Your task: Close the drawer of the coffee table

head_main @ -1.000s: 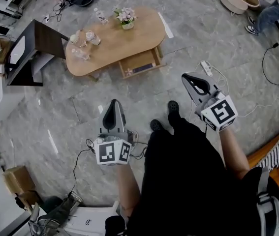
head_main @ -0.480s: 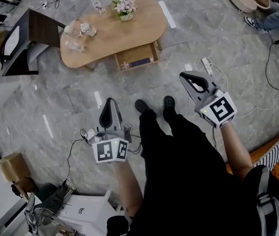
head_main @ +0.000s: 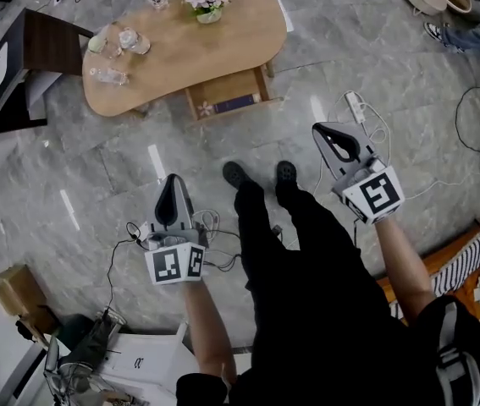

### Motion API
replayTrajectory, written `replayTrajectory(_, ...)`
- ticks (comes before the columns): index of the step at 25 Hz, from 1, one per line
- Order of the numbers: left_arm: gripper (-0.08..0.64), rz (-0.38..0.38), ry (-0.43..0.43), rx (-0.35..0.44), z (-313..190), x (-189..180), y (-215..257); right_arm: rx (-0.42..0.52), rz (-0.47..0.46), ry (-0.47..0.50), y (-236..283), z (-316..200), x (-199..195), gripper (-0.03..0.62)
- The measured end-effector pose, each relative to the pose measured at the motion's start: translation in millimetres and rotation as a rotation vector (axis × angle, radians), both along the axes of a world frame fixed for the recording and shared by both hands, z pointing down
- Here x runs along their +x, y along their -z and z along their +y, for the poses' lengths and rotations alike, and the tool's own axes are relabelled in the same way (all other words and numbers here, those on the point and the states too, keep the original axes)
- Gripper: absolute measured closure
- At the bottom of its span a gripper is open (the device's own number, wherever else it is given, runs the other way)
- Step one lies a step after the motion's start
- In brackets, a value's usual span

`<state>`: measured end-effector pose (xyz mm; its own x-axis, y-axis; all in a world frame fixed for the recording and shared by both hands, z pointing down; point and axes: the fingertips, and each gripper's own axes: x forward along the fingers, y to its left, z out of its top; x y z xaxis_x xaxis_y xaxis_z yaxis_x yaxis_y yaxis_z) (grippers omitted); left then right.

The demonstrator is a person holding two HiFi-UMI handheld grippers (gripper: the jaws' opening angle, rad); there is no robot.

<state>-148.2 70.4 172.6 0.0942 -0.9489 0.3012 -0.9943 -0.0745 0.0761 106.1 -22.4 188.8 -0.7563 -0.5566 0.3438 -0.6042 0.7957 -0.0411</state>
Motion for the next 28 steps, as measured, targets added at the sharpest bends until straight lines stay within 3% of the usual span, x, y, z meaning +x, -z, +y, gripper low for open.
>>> replayTrajectory(6, 0.545, 0.002, -0.001, -0.031, -34, -27, -83, -0.009, 0.027, 0.002, -77, -32, -12, 0.578)
replayTrajectory(15, 0.543, 0.004, -0.017, -0.068, -70, -56, -244, -0.012, 0.064, 0.009, -227, -75, -27, 0.578)
replayTrajectory(28, 0.531, -0.026, -0.035, -0.007, -120, -115, -402, -0.001, 0.024, 0.000, -389, -127, -46, 0.578)
